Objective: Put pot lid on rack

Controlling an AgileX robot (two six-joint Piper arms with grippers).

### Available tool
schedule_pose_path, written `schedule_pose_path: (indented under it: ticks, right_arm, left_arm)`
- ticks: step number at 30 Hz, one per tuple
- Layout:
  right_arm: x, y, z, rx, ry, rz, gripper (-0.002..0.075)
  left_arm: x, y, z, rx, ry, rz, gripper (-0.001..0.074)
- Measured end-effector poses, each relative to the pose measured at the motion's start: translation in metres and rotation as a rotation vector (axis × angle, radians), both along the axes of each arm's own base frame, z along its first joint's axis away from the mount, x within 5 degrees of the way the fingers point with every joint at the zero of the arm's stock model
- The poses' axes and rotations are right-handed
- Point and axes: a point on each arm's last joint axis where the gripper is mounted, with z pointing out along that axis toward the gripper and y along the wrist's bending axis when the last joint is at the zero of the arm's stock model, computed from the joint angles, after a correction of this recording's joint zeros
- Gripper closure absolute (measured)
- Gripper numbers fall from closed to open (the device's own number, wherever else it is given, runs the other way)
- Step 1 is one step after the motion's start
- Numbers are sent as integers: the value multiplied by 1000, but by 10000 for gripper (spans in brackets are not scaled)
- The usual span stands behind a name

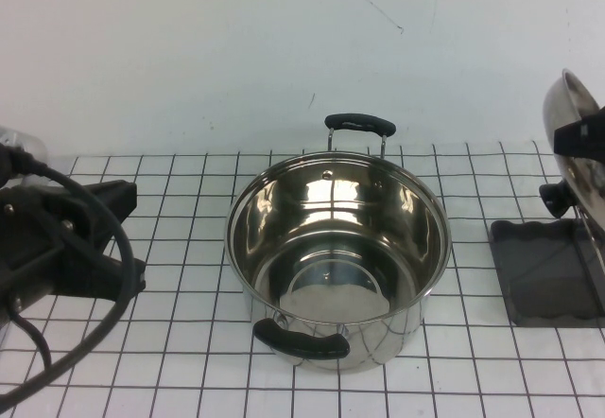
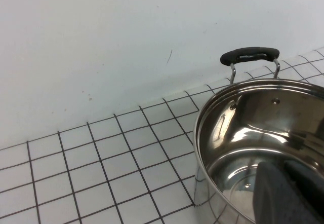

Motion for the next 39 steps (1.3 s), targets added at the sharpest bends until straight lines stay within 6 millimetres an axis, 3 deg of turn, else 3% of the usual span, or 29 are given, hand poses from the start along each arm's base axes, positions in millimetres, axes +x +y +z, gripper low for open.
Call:
schedule_pose_path:
  ticks: [9, 23, 39]
  right_arm:
    - [1, 0, 0, 15, 7, -20, 701]
    - [1, -1, 1, 31, 12, -46, 582]
    - [2, -6, 1, 41, 16, -72, 571]
  left_arm:
    - [0, 0, 0, -4, 1, 3, 737]
    - [0, 0, 0, -4, 1, 2, 737]
    - [0, 0, 0, -2, 0, 2, 737]
